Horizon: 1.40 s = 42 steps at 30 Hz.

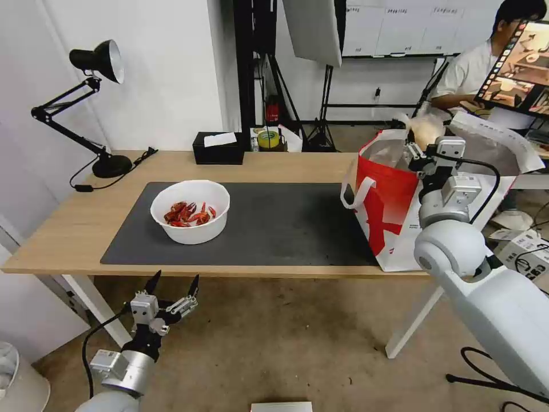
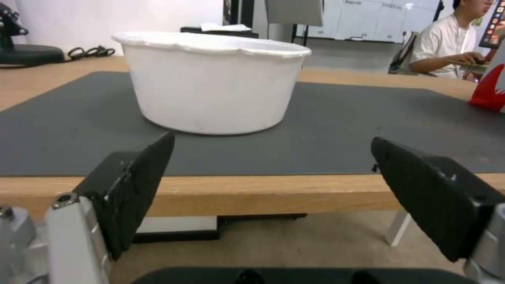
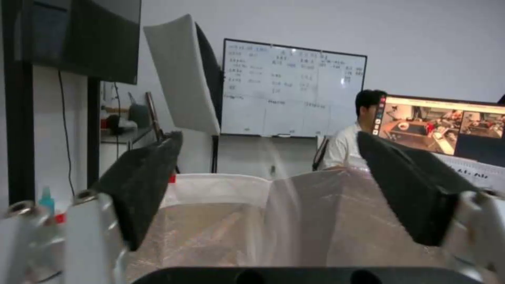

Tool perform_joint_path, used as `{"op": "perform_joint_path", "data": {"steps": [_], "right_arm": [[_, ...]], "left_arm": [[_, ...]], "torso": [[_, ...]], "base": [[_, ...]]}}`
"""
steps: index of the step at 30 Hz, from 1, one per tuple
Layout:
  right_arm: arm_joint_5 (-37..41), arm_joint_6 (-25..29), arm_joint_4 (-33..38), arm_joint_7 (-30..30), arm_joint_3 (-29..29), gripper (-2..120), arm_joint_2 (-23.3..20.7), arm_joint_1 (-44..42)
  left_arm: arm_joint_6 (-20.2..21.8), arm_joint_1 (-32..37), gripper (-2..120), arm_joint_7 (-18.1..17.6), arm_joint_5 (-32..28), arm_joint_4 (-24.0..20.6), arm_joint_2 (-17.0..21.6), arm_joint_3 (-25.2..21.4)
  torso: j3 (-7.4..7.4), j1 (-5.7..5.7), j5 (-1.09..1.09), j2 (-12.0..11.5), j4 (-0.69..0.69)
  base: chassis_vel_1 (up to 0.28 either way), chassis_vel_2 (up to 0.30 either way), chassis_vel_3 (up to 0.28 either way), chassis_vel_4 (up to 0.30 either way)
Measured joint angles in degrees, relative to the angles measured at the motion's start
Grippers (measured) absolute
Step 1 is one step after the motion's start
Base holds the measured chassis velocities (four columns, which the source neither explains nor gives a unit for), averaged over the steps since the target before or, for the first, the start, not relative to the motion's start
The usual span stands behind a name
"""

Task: Pick up the trash from the table and place it into the takeout bag.

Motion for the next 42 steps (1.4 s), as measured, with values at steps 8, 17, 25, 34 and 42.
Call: {"op": "perform_joint_path", "data": {"steps": [8,17,25,34,42], "right_arm": [[0.4,-0.3,0.3,0.0,0.2,100,-0.5,-0.3],[0.4,-0.4,1.2,-0.5,0.3,100,-1.0,-0.5],[5.5,2.5,5.5,-6.4,1.1,100,-2.5,-2.1],[12.4,7.4,15.3,-18.2,3.7,100,-4.7,-13.6],[7.5,14.8,17.1,-25.5,4.6,100,-3.2,-27.0]], "left_arm": [[0.1,-0.5,100,0.0,-0.1,-0.1,0.2,0.1],[0.1,-0.5,100,0.0,-0.1,-0.6,0.1,-0.1],[-0.2,0.3,100,0.1,0.1,-1.0,0.0,-0.6],[-2.3,1.3,100,0.6,1.2,-1.1,-0.2,-1.8],[-3.8,3.2,100,1.2,1.4,-1.4,-0.7,-3.6]], "torso": [[0.00,0.00,0.00,0.0,0.00],[0.00,0.00,0.01,0.0,0.00],[0.00,0.00,0.00,0.0,0.00],[-0.01,0.00,-0.01,0.0,-0.01],[-0.01,0.00,0.00,0.0,0.00]], "base": [[0.000,0.000,0.000,0.000],[0.000,0.000,0.000,0.000],[0.000,0.000,0.000,0.000],[0.000,0.000,0.000,0.000],[0.000,0.000,0.000,0.000]]}}
